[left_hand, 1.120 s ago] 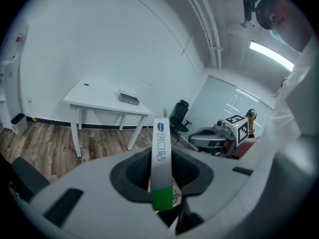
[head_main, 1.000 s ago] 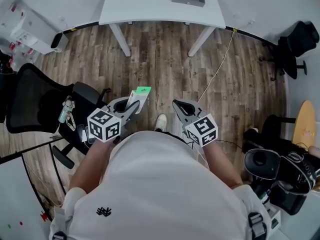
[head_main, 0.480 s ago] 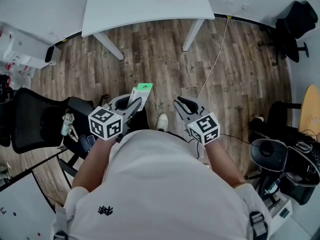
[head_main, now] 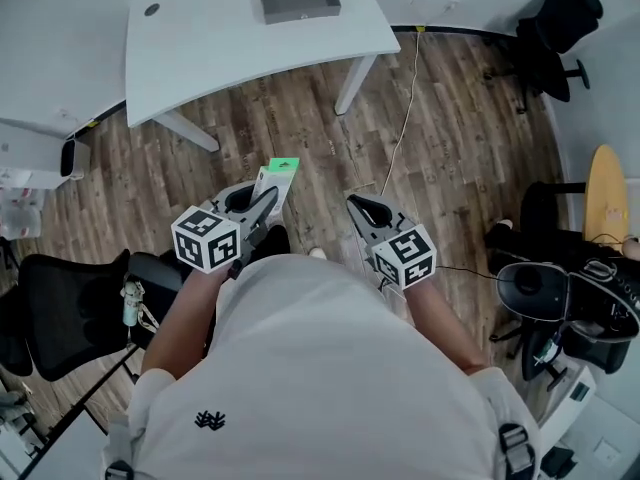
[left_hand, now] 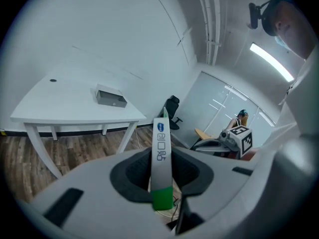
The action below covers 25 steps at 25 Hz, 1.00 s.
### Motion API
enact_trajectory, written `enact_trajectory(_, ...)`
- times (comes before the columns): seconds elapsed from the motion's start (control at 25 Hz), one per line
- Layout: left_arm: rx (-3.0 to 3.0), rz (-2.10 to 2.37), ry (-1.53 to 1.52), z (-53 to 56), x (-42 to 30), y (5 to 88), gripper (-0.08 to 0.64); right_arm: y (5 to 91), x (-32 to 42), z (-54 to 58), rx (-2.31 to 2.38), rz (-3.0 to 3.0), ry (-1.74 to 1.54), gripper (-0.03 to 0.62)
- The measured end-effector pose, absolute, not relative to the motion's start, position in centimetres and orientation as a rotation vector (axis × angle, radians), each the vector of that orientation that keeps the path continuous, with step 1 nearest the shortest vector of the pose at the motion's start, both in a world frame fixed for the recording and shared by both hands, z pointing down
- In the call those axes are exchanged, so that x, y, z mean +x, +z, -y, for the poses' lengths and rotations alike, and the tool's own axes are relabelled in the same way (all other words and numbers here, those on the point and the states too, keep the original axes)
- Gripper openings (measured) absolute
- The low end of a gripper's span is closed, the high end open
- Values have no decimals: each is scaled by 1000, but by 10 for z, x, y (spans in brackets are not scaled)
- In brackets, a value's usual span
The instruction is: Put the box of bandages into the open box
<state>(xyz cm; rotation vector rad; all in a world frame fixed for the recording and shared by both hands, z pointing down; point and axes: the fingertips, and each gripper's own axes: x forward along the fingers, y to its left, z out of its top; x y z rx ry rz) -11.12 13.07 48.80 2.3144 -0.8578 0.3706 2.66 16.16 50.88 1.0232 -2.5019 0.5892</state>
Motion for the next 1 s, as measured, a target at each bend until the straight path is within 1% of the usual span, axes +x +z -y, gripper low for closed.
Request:
enact_trajectory(0.28, 2361, 822, 378, -63, -135, 478, 89, 493, -7, -100, 1058, 2491, 602, 14)
enact_trajectory(0.44, 2358, 804, 384, -29, -159, 483, 89, 489, -34, -69, 1061, 2478, 590, 15)
enact_trajectory(0.6, 2370, 774, 395, 1, -168, 488, 89, 489, -51, -47, 1057, 2462, 574, 15)
enact_trajectory(0.76, 2371, 772, 402, 27, -167, 490, 89, 484, -57, -30, 1047, 2466, 569, 17)
enact_trajectory(1.0, 2379, 806, 427, 71, -156, 491, 89, 487, -45, 9, 1035, 2464, 552, 16)
